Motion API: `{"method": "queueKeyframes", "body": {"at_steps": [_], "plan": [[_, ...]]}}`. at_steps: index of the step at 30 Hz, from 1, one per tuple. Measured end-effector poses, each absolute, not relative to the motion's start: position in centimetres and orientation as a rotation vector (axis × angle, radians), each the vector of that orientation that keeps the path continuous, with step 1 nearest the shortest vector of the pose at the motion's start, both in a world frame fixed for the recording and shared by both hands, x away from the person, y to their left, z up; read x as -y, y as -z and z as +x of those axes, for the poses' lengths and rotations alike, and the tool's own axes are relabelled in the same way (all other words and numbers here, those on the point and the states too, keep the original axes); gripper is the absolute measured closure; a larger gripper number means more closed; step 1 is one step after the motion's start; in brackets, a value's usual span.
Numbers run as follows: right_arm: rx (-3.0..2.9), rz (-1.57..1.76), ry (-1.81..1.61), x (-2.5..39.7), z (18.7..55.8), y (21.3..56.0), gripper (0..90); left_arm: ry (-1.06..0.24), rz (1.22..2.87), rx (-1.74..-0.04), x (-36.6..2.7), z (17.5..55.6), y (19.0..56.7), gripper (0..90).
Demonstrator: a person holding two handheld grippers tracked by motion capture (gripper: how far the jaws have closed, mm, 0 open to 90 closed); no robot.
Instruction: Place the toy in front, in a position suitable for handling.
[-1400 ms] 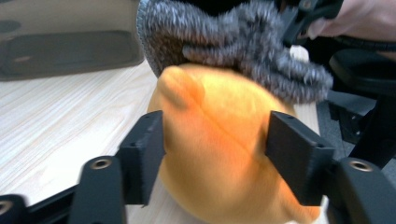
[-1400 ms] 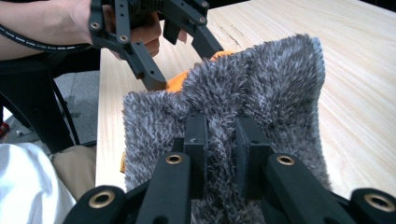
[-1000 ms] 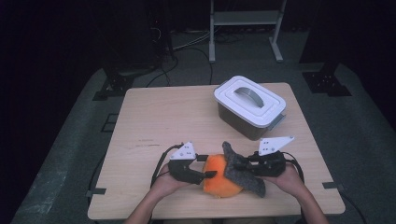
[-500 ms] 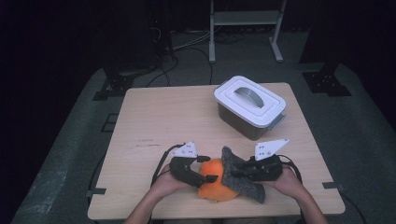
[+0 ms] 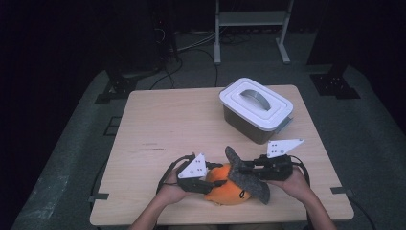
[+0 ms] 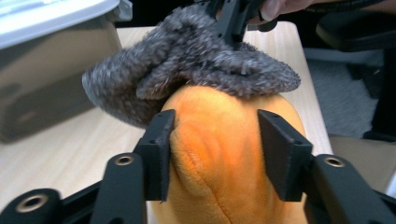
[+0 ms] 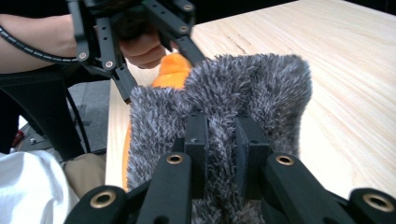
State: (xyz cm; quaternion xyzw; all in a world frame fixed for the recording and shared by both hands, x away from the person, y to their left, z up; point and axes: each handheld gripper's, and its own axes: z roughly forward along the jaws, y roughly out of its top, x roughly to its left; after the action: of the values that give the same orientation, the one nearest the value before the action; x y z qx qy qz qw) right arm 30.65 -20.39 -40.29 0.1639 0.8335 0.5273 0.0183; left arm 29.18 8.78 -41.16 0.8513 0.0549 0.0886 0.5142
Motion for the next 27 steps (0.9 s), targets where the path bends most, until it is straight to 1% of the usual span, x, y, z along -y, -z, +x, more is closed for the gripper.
{"method": "queueKeyframes", "body": {"at_steps": [3,4,5,6,7,8,9,10,12,14,17,18,20,23,27], "plan": [[-2.608,0.475,-1.611,19.9,30.4,40.3,76.4,-0.143,2.04,-0.207,-9.0,29.6,41.0,26.5],[-2.614,0.468,-1.613,19.8,30.3,40.3,76.4,-0.123,2.052,-0.231,-8.9,29.8,41.0,22.0],[-2.621,0.457,-1.621,19.7,30.3,40.3,76.3,-0.089,2.06,-0.251,-8.9,30.0,41.1,18.8],[-2.625,0.45,-1.627,19.6,30.2,40.3,76.2,-0.029,2.083,-0.269,-8.8,30.3,41.4,17.9],[-2.634,0.438,-1.633,19.4,30.1,40.3,76.1,-0.003,2.095,-0.279,-8.7,30.5,41.8,17.2],[-2.638,0.425,-1.633,19.2,30.0,40.3,76.1,0.008,2.098,-0.283,-8.7,30.5,42.0,17.4],[-2.638,0.419,-1.63,19.1,30.0,40.3,76.0,0.012,2.101,-0.275,-8.7,30.5,42.1,22.2],[-2.639,0.415,-1.615,19.0,30.0,40.3,76.0,-0.003,2.106,-0.264,-8.7,30.4,42.0,28.9],[-2.632,0.422,-1.623,19.2,30.0,40.3,76.2,-0.079,2.116,-0.229,-8.7,30.1,41.6,40.4],[-2.595,0.438,-1.627,19.5,30.0,39.8,76.6,-0.171,2.096,-0.192,-8.7,29.6,41.3,46.4],[-2.533,0.436,-1.641,19.8,29.9,39.1,76.9,-0.351,2.057,-0.116,-8.7,28.9,40.9,47.8],[-2.521,0.441,-1.649,19.9,29.8,38.9,76.9,-0.375,2.058,-0.103,-8.7,28.9,40.9,47.7],[-2.519,0.453,-1.638,19.9,30.0,39.0,76.8,-0.342,2.072,-0.118,-8.9,29.3,41.3,46.1],[-2.573,0.455,-1.575,19.5,30.3,40.2,76.5,-0.28,2.078,-0.14,-9.7,30.0,41.8,43.7],[-2.612,0.479,-1.523,20.0,30.6,40.8,76.4,-0.218,2.081,-0.171,-11.0,30.7,42.0,39.5]]}}
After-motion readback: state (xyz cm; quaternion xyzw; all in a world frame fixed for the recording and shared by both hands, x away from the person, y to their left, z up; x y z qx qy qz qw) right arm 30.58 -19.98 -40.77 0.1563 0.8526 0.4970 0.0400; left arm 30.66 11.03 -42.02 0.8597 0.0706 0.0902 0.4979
